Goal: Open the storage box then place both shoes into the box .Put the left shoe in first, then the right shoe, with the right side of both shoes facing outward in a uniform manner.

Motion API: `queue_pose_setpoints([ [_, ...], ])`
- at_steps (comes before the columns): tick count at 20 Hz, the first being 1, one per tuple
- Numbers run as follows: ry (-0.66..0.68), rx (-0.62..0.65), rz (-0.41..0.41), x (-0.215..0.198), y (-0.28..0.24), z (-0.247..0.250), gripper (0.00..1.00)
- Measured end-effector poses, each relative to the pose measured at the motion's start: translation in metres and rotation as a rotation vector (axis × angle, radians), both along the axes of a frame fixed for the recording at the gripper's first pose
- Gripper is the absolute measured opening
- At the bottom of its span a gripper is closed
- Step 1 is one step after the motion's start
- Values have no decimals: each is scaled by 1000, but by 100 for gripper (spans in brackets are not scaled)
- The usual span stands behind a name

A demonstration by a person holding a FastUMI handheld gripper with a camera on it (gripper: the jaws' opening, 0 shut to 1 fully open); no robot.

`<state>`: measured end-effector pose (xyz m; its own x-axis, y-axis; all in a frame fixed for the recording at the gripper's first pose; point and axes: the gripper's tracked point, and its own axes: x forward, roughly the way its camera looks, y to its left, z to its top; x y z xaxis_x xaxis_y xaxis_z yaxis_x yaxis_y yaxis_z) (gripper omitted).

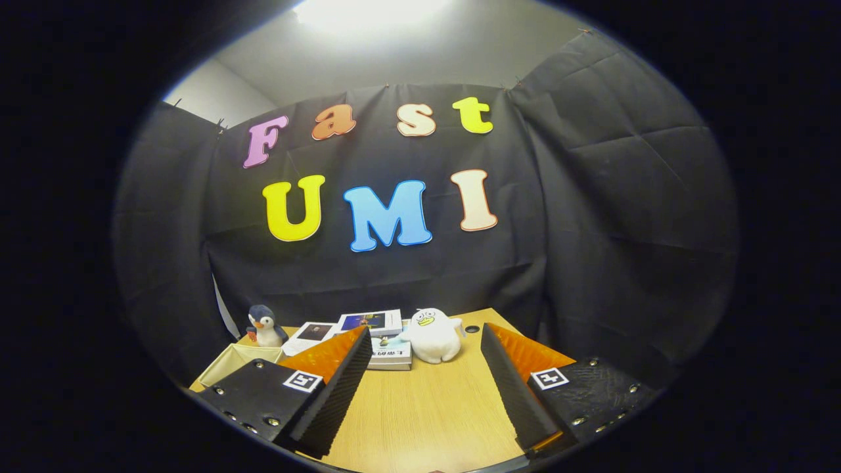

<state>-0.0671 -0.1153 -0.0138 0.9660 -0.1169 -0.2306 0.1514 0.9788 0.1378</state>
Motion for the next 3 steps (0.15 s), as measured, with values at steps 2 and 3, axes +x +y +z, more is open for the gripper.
queue_pose_setpoints([
  [2,-13,4,2,0,0,4,100],
  [3,-22,6,3,0,0,5,100],
])
